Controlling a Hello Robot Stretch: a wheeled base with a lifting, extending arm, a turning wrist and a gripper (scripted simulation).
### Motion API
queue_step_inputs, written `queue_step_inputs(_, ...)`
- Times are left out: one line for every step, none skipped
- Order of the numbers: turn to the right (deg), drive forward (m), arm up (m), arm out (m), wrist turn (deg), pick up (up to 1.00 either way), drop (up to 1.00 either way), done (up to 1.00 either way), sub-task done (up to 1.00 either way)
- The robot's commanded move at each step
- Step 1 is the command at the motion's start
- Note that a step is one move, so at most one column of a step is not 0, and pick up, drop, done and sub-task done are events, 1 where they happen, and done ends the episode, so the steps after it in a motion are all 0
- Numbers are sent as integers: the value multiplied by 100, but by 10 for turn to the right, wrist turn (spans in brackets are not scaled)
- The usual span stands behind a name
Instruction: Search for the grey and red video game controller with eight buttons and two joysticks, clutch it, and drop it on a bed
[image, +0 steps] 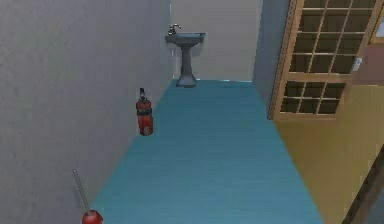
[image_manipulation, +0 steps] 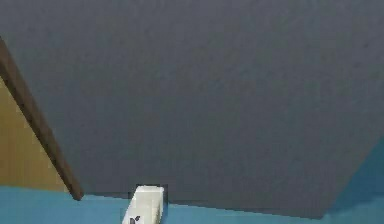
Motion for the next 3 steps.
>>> queue_step_inputs(0, 40, 0, 0, 0, 0, 0, 0, 0)
queue_step_inputs(360, 0, 0, 0, 0, 0, 0, 0, 0)
queue_step_inputs(0, 100, 0, 0, 0, 0, 0, 0, 0)
